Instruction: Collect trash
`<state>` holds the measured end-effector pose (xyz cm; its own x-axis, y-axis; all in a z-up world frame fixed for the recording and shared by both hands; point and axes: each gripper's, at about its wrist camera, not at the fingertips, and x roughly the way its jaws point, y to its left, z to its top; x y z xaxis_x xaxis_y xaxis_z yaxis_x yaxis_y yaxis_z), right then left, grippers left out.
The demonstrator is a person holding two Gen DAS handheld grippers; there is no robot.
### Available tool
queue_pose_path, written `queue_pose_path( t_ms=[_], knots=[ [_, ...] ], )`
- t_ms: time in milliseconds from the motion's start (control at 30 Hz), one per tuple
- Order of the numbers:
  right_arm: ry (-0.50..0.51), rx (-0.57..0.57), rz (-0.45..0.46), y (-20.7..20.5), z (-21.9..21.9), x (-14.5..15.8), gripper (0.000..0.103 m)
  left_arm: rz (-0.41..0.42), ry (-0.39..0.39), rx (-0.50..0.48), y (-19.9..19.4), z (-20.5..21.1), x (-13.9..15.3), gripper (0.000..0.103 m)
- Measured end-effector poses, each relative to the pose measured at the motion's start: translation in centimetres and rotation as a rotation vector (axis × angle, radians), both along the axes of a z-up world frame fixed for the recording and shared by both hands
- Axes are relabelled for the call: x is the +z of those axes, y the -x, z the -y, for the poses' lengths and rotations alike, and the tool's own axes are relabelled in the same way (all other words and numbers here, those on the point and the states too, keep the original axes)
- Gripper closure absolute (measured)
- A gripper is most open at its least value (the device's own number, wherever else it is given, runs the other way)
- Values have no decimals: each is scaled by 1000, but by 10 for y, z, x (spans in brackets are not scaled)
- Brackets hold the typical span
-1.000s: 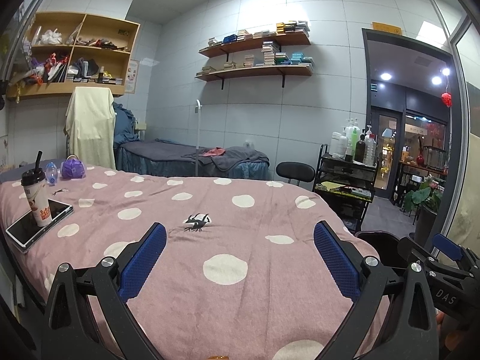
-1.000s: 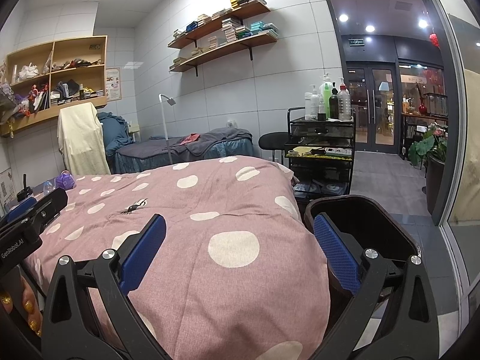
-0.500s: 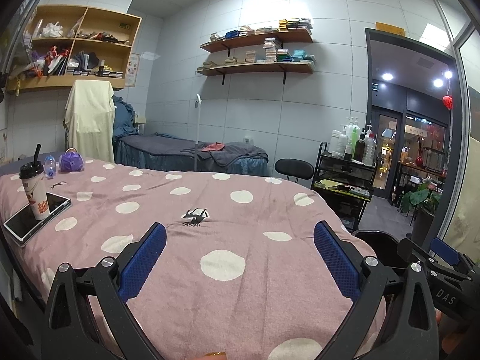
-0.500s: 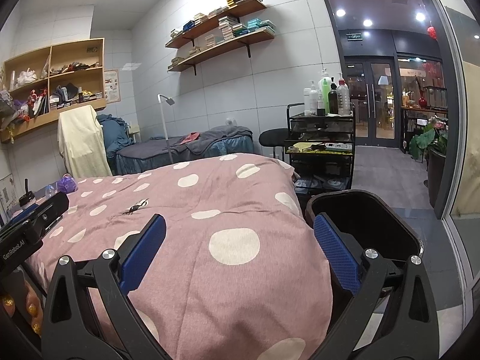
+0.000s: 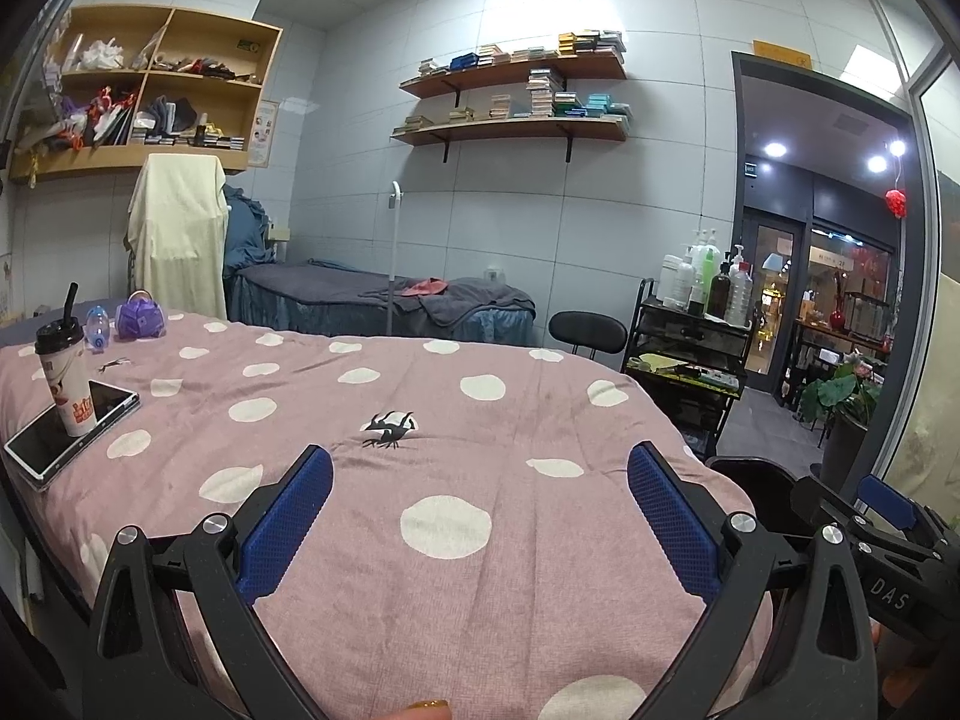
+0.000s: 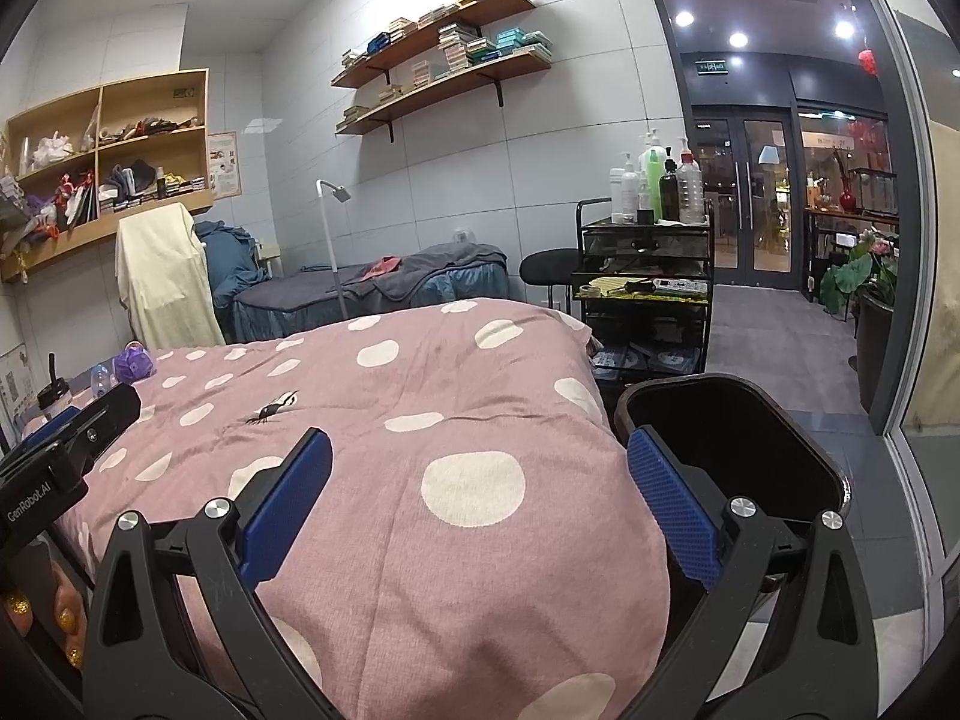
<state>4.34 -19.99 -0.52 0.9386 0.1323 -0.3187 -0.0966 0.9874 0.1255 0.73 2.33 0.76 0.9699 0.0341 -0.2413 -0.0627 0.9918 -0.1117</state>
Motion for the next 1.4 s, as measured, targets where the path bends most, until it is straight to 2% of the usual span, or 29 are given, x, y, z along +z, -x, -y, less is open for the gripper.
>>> queue_pose_path(
  t_ms=[1000, 1400],
  knots=[
    [-2, -4, -1, -1, 0, -1, 6, 8, -15, -4, -2, 6, -2, 6],
    [-5, -4, -4, -1, 1, -2, 6, 8, -45, 21, 0, 11, -1, 6]
  ],
)
